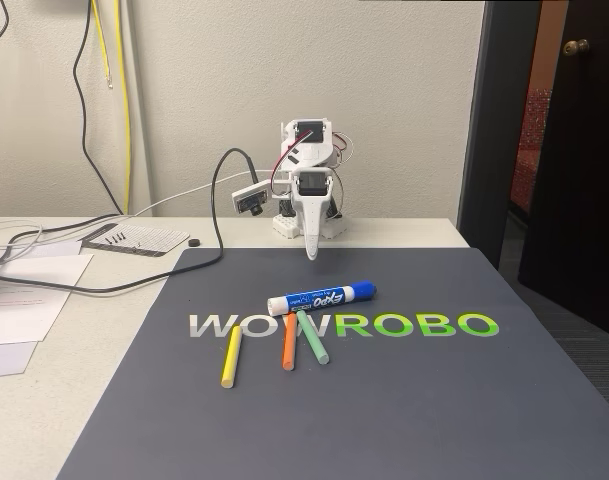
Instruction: Pick up the blue marker.
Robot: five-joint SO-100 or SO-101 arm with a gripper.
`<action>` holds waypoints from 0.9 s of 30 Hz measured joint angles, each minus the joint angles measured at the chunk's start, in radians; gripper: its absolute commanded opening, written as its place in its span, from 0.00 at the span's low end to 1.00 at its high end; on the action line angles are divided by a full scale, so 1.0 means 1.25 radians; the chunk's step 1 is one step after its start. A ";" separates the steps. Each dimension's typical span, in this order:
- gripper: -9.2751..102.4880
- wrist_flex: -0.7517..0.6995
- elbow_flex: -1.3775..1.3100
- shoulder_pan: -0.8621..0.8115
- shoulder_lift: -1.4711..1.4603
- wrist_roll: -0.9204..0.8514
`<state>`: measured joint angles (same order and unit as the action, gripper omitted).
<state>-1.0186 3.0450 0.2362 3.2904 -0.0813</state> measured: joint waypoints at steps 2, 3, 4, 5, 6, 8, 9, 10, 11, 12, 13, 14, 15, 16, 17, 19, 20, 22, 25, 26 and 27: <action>0.10 0.017 -0.010 0.002 -0.007 -0.006; 0.09 0.026 -0.039 0.004 -0.032 -0.007; 0.08 0.027 -0.091 0.004 -0.096 -0.007; 0.08 0.021 -0.146 0.007 -0.184 -0.007; 0.08 -0.002 -0.218 0.009 -0.293 -0.009; 0.08 -0.042 -0.340 0.004 -0.454 -0.015; 0.08 -0.052 -0.393 0.000 -0.522 -0.016; 0.08 -0.056 -0.444 -0.004 -0.593 -0.018; 0.09 -0.059 -0.477 -0.005 -0.643 -0.021; 0.09 -0.056 -0.507 -0.005 -0.692 -0.031; 0.09 -0.055 -0.541 -0.005 -0.739 -0.042; 0.09 -0.055 -0.578 -0.005 -0.789 -0.054; 0.10 -0.055 -0.611 -0.005 -0.839 -0.065; 0.13 -0.063 -0.650 -0.005 -0.893 -0.074; 0.14 -0.072 -0.685 -0.005 -0.944 -0.082; 0.18 -0.075 -0.741 -0.005 -1.042 -0.098; 0.20 -0.069 -0.752 -0.005 -1.079 -0.103; 0.25 -0.048 -0.761 -0.005 -1.130 -0.109; 0.26 -0.002 -0.774 -0.005 -1.205 -0.141; 0.26 -0.001 -0.782 -0.001 -1.226 -0.146; 0.26 -0.001 -0.798 0.004 -1.246 -0.147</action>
<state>-1.0201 2.0479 0.2408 1.7334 -0.2654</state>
